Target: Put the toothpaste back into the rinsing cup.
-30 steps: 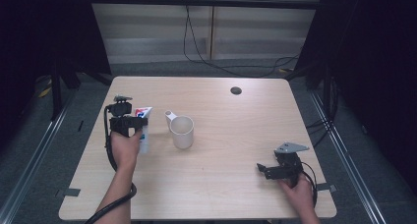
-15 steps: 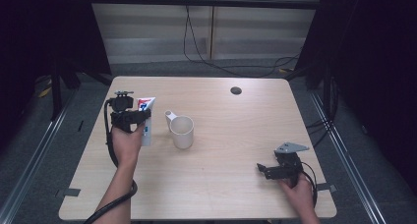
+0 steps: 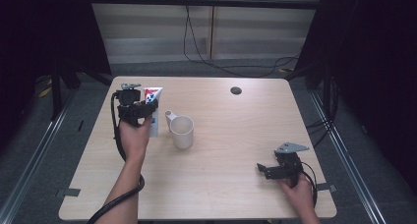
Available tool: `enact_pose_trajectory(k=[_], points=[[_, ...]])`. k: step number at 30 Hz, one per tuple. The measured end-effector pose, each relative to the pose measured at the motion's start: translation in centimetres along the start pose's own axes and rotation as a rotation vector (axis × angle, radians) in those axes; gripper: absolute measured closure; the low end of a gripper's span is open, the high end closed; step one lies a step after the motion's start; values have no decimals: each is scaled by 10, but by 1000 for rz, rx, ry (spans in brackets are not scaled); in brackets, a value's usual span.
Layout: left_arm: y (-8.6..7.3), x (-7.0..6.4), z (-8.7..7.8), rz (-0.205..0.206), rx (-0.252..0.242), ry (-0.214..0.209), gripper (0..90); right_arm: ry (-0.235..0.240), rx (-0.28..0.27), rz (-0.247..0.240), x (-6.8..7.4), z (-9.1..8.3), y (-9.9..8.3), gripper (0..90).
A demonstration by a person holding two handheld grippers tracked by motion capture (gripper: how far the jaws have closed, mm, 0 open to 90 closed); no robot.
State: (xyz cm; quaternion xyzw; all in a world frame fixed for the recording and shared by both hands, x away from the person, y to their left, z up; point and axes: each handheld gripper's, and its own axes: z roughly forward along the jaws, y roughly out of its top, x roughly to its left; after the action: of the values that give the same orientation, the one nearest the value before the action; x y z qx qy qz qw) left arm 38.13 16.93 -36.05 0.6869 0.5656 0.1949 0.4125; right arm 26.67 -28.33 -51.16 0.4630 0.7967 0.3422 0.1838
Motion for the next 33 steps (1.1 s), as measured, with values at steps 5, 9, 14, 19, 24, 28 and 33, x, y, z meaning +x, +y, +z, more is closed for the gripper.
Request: enact_pose_trajectory(k=[5,9,14,19,24,28,33], points=[[4,-6,0,12,-34,-1,681,0,0,0,0,0,0,107],[6,-10,-1,24,-55,-2,681,0,0,0,0,0,0,107],[8,-15,-1,32,-70,-7,680,0,0,1,0,0,0,107],[11,-21,-1,44,-85,-15,680,0,0,2,0,0,0,107],[12,-25,1,47,-93,-14,680,0,0,0,0,0,0,107],[11,-30,3,65,-99,-5,680,0,0,1,0,0,0,107],[10,-34,7,60,-103,-9,679,0,1,1,0,0,0,107]])
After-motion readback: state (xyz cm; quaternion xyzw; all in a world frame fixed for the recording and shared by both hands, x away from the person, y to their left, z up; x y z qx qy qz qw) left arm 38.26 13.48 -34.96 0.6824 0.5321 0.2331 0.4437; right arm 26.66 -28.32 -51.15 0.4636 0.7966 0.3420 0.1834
